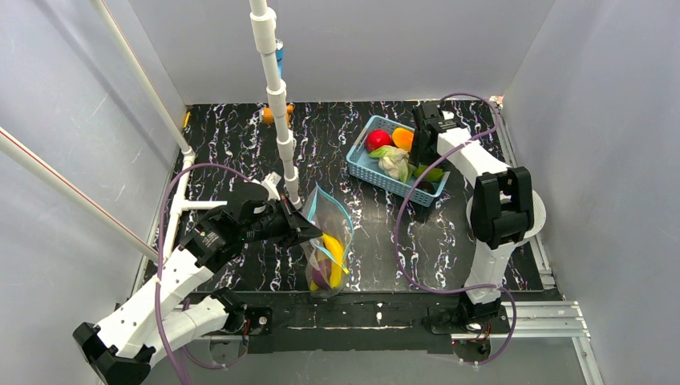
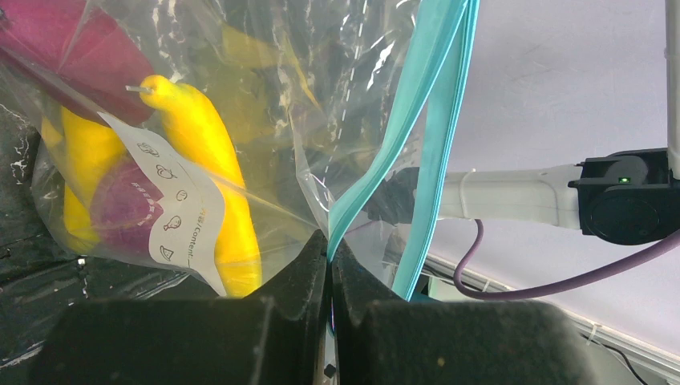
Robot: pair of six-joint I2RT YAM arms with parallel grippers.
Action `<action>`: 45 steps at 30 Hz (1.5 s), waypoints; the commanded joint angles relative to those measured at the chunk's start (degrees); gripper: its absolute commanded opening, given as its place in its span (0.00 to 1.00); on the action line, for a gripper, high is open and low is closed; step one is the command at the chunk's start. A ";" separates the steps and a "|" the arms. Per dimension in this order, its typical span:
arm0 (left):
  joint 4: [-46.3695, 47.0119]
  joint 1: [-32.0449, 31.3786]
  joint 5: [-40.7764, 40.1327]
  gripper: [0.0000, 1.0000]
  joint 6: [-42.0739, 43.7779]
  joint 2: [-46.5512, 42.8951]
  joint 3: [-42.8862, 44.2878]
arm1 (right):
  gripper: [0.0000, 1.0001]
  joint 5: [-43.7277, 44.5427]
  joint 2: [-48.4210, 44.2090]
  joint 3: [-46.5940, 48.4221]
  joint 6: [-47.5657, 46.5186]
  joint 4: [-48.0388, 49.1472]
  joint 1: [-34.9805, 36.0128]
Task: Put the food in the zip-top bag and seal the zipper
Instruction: Pick up the fake fruit from the bin.
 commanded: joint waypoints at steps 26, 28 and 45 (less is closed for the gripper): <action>-2.93 0.16 0.44 0.00 1.11 -1.74 0.62 | 0.55 5.70 4.35 6.98 -7.39 1.57 0.36; -2.96 0.16 0.45 0.00 1.03 -1.69 0.65 | 0.45 5.02 2.57 7.59 -7.79 1.90 0.44; -2.09 0.18 0.36 0.00 -0.31 -1.81 -0.26 | 0.03 -3.90 -12.25 1.91 -10.01 7.99 0.54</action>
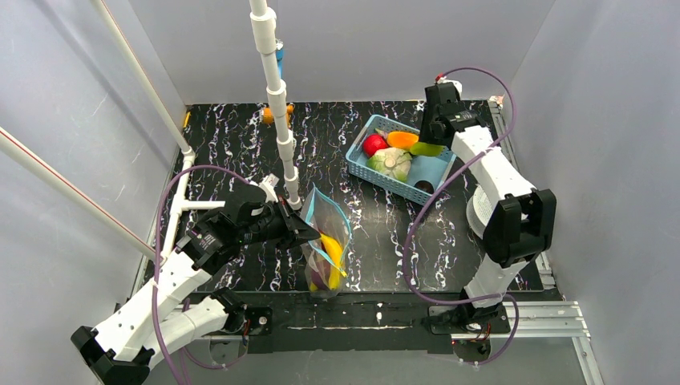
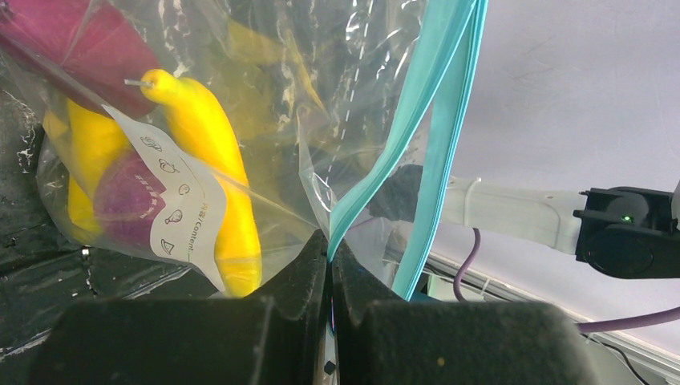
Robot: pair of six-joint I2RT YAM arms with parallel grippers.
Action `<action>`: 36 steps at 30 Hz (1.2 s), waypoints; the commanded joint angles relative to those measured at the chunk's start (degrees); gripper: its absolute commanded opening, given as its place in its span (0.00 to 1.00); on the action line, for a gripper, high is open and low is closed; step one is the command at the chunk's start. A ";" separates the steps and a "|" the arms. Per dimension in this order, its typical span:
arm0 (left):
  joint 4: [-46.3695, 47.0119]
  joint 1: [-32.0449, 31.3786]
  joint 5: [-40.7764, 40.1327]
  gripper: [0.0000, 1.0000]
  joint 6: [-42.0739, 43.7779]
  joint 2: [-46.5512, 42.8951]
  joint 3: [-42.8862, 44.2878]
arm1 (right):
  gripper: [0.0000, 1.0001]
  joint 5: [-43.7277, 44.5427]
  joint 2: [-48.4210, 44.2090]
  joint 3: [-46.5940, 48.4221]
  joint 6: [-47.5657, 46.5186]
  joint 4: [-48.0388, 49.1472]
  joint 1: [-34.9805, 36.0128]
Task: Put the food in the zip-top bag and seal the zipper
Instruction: Place the fake fruit in the zipper food storage bag.
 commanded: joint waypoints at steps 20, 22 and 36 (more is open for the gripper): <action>0.78 0.16 1.23 0.00 -0.10 1.34 -0.27 | 0.03 -68.23 -27.08 -15.78 5.94 32.79 9.47; 0.91 0.16 1.30 0.00 -0.10 1.54 -0.23 | 0.04 -69.05 -28.13 -15.55 5.82 34.05 14.31; 1.40 0.20 1.33 0.00 -0.86 0.75 -0.45 | 0.01 -69.72 -24.89 -10.38 -11.42 15.89 27.17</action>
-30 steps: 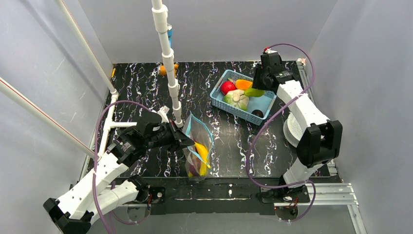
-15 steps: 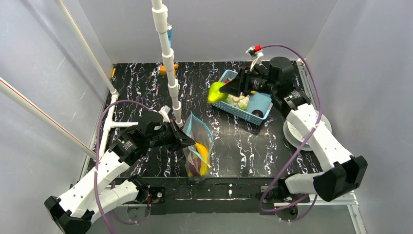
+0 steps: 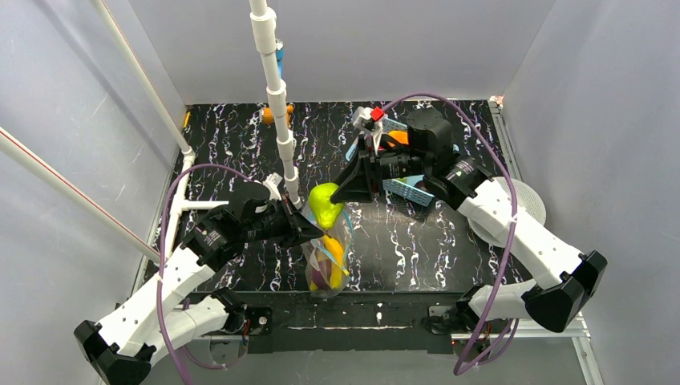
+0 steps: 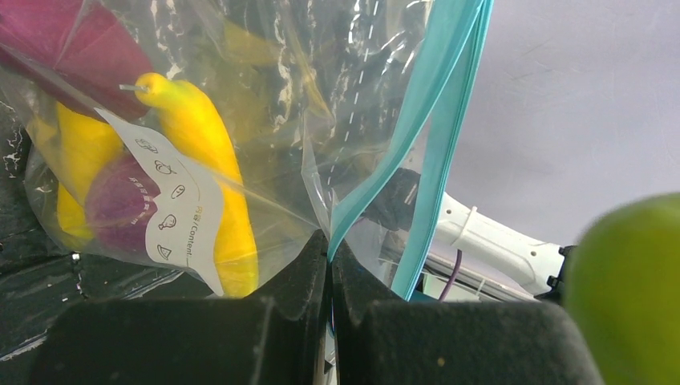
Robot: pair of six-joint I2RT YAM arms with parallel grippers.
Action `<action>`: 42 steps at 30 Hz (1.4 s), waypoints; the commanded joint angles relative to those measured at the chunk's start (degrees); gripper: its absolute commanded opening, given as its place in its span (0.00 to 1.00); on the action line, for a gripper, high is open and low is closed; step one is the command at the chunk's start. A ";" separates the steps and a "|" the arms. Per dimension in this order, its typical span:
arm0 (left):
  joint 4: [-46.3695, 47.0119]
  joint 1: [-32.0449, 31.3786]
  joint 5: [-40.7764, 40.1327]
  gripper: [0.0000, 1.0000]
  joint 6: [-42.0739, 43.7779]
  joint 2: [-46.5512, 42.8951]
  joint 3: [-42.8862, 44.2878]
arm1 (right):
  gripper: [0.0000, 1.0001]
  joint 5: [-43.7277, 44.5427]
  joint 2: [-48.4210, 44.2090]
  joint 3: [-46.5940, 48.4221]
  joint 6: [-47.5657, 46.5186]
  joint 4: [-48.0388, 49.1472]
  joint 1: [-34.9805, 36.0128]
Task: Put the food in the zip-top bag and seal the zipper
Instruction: Place the fake fruit in the zipper food storage bag.
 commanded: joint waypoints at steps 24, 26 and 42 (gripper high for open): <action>-0.32 0.18 1.11 0.00 0.32 0.24 1.15 | 0.01 55.00 3.02 -1.41 -25.71 -15.58 19.20; -0.58 0.22 0.96 0.00 0.49 0.02 1.19 | 0.01 56.16 3.26 -1.31 -26.35 -15.50 19.20; -0.63 0.22 0.87 0.00 0.62 -0.10 1.06 | 0.78 54.58 4.83 -0.23 -24.16 -9.28 23.26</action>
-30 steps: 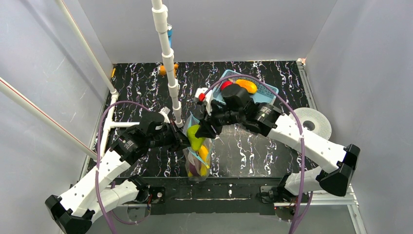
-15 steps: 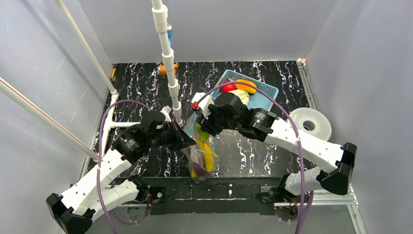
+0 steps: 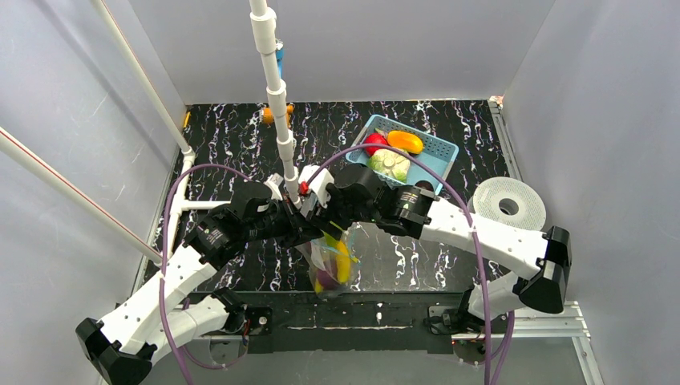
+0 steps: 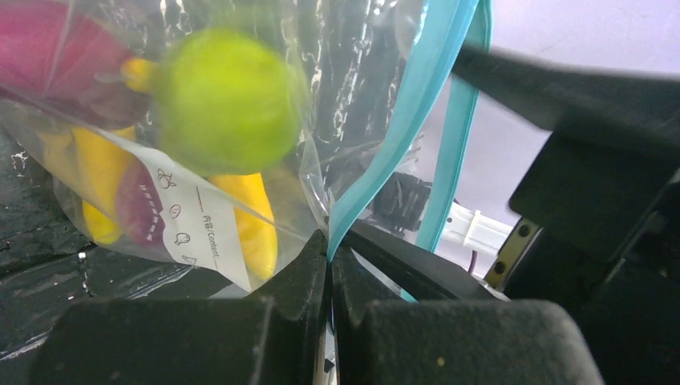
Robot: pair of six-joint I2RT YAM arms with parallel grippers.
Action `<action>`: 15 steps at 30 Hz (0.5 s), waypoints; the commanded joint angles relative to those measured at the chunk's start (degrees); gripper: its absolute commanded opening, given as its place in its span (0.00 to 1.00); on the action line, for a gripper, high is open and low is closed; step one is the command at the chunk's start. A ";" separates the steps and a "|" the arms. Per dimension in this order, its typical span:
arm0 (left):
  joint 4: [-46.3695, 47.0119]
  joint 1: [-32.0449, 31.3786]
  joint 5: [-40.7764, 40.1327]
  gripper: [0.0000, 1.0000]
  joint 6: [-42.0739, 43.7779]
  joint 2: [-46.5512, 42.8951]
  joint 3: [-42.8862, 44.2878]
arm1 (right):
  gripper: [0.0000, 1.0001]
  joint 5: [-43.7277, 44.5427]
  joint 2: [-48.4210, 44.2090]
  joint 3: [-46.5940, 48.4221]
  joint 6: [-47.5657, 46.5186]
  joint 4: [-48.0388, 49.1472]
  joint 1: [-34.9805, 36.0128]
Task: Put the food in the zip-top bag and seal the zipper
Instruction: Place the fake fruit in the zipper food storage bag.
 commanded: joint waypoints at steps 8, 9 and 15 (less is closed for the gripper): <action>-0.39 0.08 0.62 0.00 0.25 -1.25 0.59 | 0.88 3.76 -5.67 0.52 1.02 7.93 -0.11; -0.29 0.05 0.54 0.00 0.16 -1.31 0.48 | 0.88 4.38 -6.45 0.03 1.18 8.58 -0.12; -0.30 0.06 0.65 0.00 -0.12 -1.73 -0.09 | 0.88 9.70 -13.07 -3.51 2.10 16.12 -0.33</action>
